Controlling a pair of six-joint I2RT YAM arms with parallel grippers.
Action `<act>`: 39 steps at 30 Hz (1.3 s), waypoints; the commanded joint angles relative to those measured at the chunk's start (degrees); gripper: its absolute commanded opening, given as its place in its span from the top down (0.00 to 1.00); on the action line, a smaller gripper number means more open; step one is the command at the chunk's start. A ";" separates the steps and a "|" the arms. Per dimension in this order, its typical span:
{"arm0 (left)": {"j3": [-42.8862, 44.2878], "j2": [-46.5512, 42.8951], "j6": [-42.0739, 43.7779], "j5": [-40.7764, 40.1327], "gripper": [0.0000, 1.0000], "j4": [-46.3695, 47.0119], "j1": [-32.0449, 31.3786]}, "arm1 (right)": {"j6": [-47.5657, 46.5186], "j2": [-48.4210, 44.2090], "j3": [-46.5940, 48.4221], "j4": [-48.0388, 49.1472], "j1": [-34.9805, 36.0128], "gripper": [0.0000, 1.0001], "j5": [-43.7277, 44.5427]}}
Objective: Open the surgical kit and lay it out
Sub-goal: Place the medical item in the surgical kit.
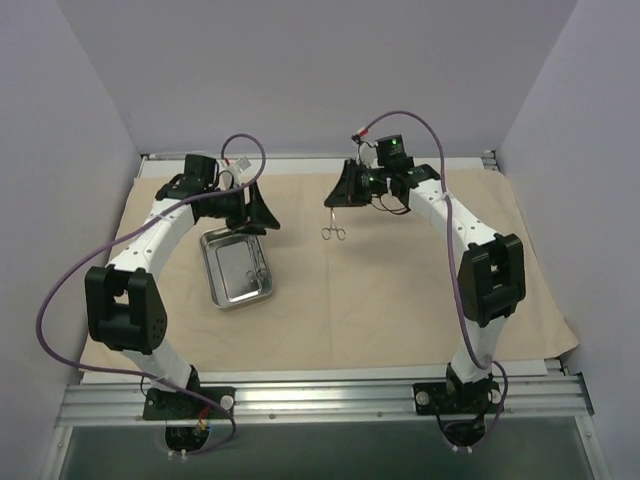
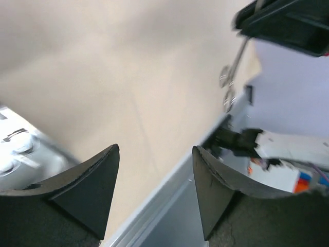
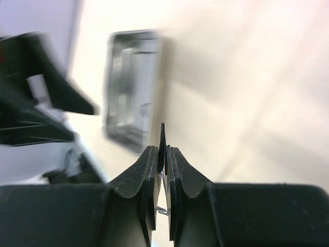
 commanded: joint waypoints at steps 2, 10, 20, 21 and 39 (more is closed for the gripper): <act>4.85 0.18 9.07 -21.28 0.33 -14.54 2.30 | -9.64 2.59 4.27 -17.49 -5.33 1.00 19.31; -0.60 -3.06 8.10 -28.40 0.36 -13.15 2.92 | -21.23 11.99 10.15 -25.93 -14.04 1.00 38.64; -0.25 -0.26 9.24 -30.52 0.37 -13.32 3.10 | -28.80 19.90 15.60 -26.20 -22.04 1.00 45.34; -0.07 -0.08 9.42 -30.52 0.36 -13.23 3.10 | -28.98 20.87 16.74 -26.46 -23.43 1.00 45.51; 2.12 3.70 9.77 -29.55 0.37 -14.72 3.89 | -30.57 24.92 19.03 -25.50 -28.11 1.00 43.84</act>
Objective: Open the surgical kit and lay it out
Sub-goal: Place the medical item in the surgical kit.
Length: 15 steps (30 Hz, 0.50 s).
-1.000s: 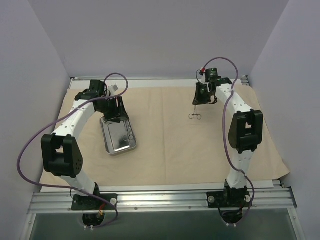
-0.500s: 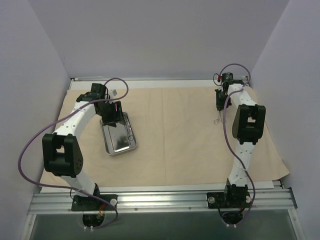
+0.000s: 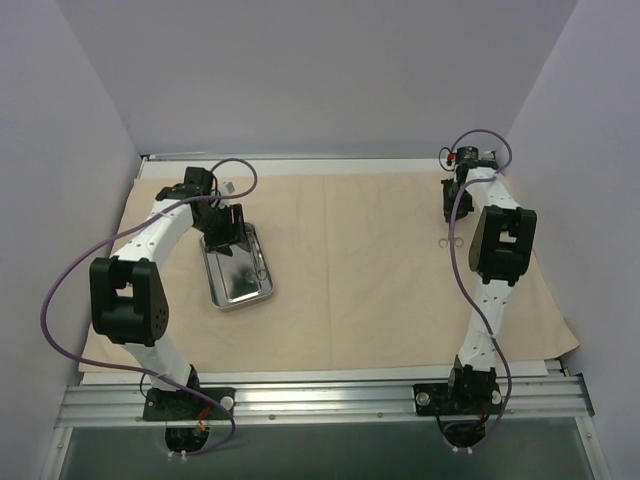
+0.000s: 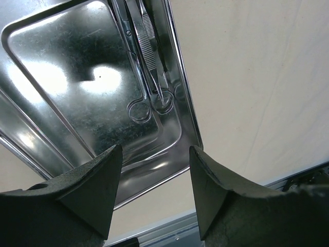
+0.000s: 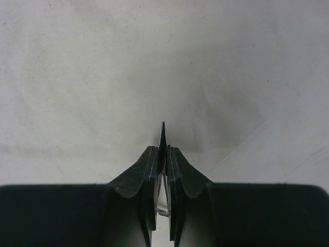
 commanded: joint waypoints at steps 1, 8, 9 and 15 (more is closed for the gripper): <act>2.91 0.60 1.03 0.30 0.37 -0.80 0.52 | -0.58 0.94 2.90 -1.68 0.35 1.00 0.15; 3.09 1.39 0.94 0.66 0.37 -0.80 0.78 | 0.39 1.64 3.70 -1.76 0.18 1.00 -0.63; 3.09 1.57 0.94 0.66 0.37 -0.89 0.87 | 0.48 1.73 3.96 -1.85 0.18 1.00 -0.81; 3.00 1.83 0.94 0.83 0.37 -0.89 1.31 | 8.89 0.77 5.45 -1.68 -1.93 1.00 -5.38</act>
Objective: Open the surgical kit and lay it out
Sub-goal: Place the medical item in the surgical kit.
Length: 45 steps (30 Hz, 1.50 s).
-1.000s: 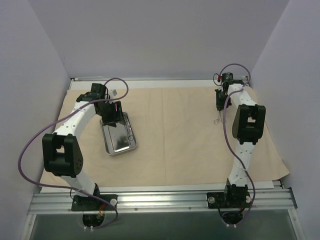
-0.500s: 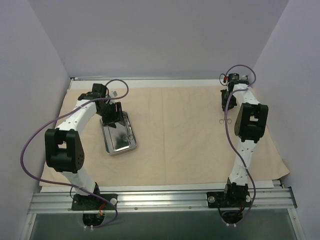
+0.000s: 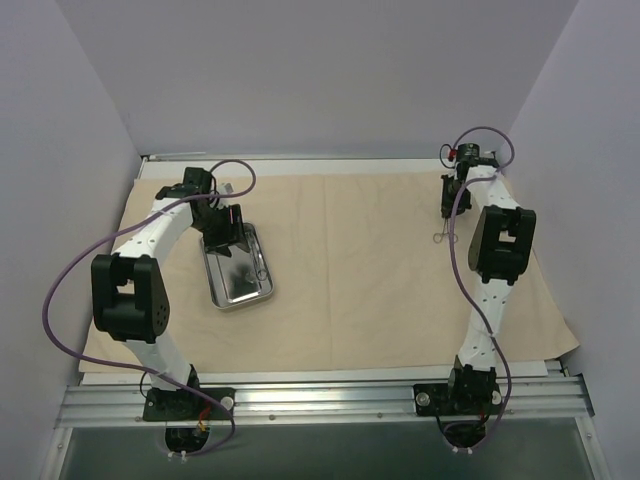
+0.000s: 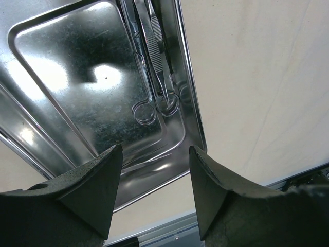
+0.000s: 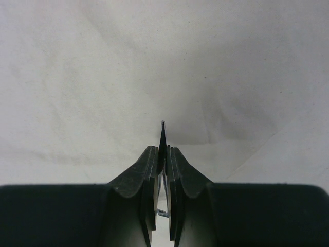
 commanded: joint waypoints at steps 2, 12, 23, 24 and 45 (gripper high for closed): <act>2.08 0.32 0.85 0.79 0.37 -0.30 0.61 | 12.93 -2.01 1.54 -0.63 -2.44 1.00 -6.79; 2.17 1.55 0.24 1.75 0.37 -0.21 1.05 | 54.55 -7.73 -15.85 16.23 -0.69 1.00 -10.94; 1.64 1.20 0.41 0.88 0.37 -0.56 1.58 | 81.57 -5.89 -11.48 17.33 0.81 1.00 -0.31; 1.47 1.20 0.41 0.88 0.37 -0.48 1.75 | 82.47 -5.62 -10.95 16.87 0.90 1.00 0.48; 3.13 2.70 0.68 1.93 0.37 -0.91 3.16 | 76.33 8.62 12.78 1.84 3.10 0.96 9.28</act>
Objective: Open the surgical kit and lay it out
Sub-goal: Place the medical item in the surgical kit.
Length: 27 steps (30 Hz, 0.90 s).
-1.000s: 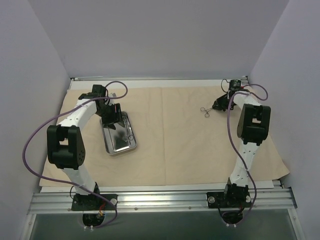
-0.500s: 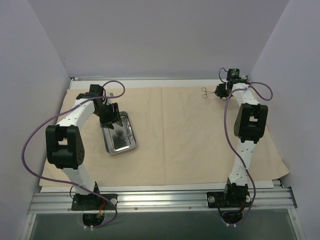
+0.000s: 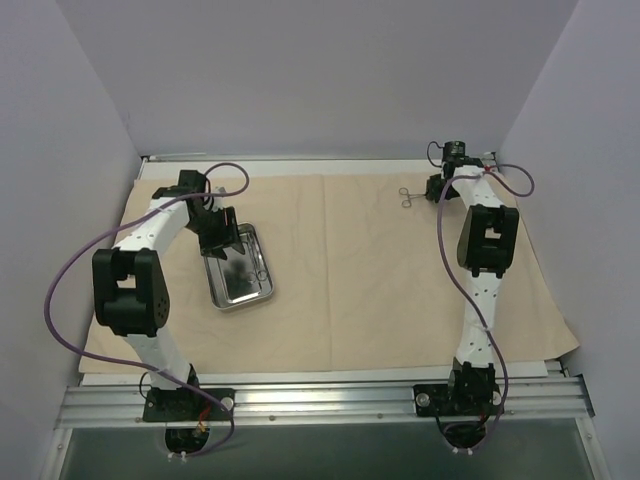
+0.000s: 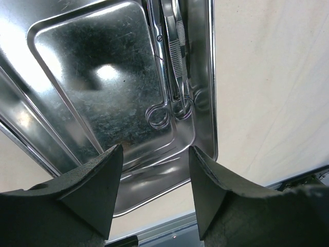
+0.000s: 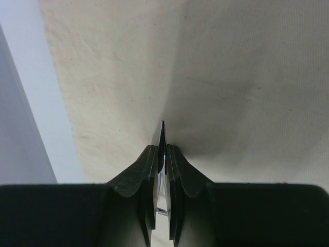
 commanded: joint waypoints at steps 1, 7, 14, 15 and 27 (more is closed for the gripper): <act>2.98 0.20 0.70 1.36 0.37 -0.45 0.47 | -0.83 0.60 4.72 -4.13 0.56 0.91 3.73; 3.25 0.38 0.17 1.45 0.34 -0.63 0.12 | -2.68 0.69 6.31 -5.27 0.91 0.63 4.00; 3.51 -0.06 -0.70 -1.18 0.33 -1.95 -1.81 | -4.52 -2.64 6.31 -7.64 1.00 0.49 3.47; 3.60 -0.06 -0.79 -1.71 0.34 -1.86 -2.16 | -5.31 -3.69 5.70 -7.56 1.00 0.49 3.47; 0.88 2.58 -7.91 -14.10 0.49 0.16 -10.42 | -39.94 -27.14 -10.62 -10.82 3.46 0.46 0.31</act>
